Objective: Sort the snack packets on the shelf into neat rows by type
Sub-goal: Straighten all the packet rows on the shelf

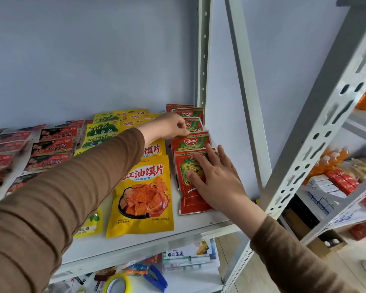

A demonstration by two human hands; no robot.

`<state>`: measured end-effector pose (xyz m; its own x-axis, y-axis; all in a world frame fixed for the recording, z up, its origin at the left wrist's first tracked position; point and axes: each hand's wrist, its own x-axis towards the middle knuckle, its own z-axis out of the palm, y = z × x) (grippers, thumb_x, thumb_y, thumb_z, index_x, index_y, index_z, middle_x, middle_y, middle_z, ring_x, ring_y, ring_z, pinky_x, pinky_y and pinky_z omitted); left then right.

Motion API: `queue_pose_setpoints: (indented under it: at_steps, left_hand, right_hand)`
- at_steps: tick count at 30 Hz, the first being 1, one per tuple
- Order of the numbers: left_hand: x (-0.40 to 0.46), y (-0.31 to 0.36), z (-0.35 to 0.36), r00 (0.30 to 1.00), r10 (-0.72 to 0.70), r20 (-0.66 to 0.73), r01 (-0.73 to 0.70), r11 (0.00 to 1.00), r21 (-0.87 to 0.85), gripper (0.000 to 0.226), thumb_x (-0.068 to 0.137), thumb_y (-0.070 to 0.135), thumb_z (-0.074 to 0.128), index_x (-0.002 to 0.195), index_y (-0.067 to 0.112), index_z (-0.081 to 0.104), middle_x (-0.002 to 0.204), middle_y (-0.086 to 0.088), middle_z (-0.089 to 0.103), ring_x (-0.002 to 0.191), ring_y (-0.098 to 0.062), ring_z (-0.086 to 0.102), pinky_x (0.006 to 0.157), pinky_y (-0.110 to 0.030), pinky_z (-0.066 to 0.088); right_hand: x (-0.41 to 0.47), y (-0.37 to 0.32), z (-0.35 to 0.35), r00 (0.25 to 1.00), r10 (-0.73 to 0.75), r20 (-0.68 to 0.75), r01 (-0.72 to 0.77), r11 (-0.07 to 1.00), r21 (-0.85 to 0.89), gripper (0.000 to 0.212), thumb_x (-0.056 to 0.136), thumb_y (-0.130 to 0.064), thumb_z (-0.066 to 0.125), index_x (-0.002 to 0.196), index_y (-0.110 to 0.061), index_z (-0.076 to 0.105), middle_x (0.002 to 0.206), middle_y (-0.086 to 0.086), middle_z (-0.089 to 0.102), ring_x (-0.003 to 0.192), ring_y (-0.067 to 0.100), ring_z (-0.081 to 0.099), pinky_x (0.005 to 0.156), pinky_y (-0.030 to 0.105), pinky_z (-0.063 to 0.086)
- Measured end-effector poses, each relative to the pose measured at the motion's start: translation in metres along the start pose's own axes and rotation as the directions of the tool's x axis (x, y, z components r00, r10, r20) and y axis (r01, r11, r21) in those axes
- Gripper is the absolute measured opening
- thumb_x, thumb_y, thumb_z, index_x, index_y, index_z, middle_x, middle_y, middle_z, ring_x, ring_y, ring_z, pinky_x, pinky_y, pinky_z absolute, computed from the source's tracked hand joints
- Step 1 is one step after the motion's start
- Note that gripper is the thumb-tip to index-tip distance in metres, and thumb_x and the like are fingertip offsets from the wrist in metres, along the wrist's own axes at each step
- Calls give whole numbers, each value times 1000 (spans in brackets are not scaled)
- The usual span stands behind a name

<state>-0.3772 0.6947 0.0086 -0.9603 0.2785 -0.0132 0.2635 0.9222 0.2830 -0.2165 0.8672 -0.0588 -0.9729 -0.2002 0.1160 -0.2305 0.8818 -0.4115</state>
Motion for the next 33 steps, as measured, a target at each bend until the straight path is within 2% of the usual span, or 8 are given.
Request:
queue_pose_setpoints:
  at_steps: [3, 6, 8, 11, 16, 19, 22, 33]
  left_hand:
    - [10, -12, -13, 972, -64, -224, 31, 988, -149, 20, 97, 41, 63, 98, 21, 68, 100, 6, 66, 88, -15, 60, 70, -28, 46]
    - [26, -33, -23, 922, -120, -367, 67, 986, -154, 16, 101, 24, 57, 107, 16, 69, 114, -3, 70, 100, -23, 62, 79, -31, 47]
    - [37, -44, -23, 930, -129, -345, 94, 989, -118, 23, 102, 22, 52, 117, 14, 68, 124, -8, 68, 111, -27, 61, 91, -37, 50]
    - [53, -54, -16, 951, -129, -281, 136, 991, 6, 36, 106, 27, 41, 134, 17, 62, 136, -14, 59, 128, -34, 50, 105, -42, 43]
    - [73, -47, -8, 979, -126, -159, 153, 974, 166, 45, 108, 41, 30, 148, 30, 47, 141, -16, 48, 134, -37, 38, 104, -47, 40]
    - [84, -34, -8, 985, -131, -110, 150, 971, 187, 46, 108, 46, 26, 144, 33, 50, 139, -16, 47, 134, -36, 37, 105, -48, 38]
    - [92, -24, -9, 988, -133, -80, 146, 968, 202, 42, 107, 45, 30, 130, 27, 60, 134, -15, 49, 130, -35, 39, 103, -48, 38]
    - [94, -38, -10, 969, -163, -186, 189, 973, 133, 27, 104, 41, 47, 108, 22, 66, 121, -10, 61, 121, -31, 47, 92, -43, 42]
  right_hand:
    - [0, 0, -1, 1000, -14, -7, 13, 1000, -18, 66, 96, -71, 21, 155, -40, 18, 168, -7, 2, 154, 18, -13, 125, 47, -2]
    - [0, 2, -2, 999, -16, -36, 15, 999, -30, 66, 96, -71, 19, 154, -41, 20, 168, -9, 5, 154, 17, -10, 125, 47, -1]
    - [0, 3, -3, 999, -23, -47, 21, 999, -43, 65, 96, -71, 19, 154, -42, 19, 168, -10, 6, 154, 16, -9, 125, 47, -1]
    - [1, 2, -1, 998, -39, -42, 36, 997, -68, 64, 97, -69, 17, 155, -42, 17, 167, -10, 7, 154, 16, -7, 125, 47, -1]
    - [1, -1, 3, 997, -46, -57, 42, 997, -70, 59, 100, -63, 18, 155, -41, 20, 167, -10, 13, 154, 15, -2, 125, 47, 0]
    - [1, -2, 4, 997, -48, -65, 43, 997, -70, 60, 100, -63, 18, 155, -40, 21, 166, -10, 15, 154, 15, -1, 125, 47, 0]
    - [1, -2, 4, 995, -62, -77, 55, 995, -80, 58, 101, -62, 20, 154, -40, 23, 166, -9, 18, 154, 16, 0, 125, 48, 0]
    - [3, 0, 5, 995, -68, -68, 65, 997, -46, 59, 100, -64, 20, 154, -40, 24, 165, -9, 20, 154, 16, 3, 125, 47, 3]
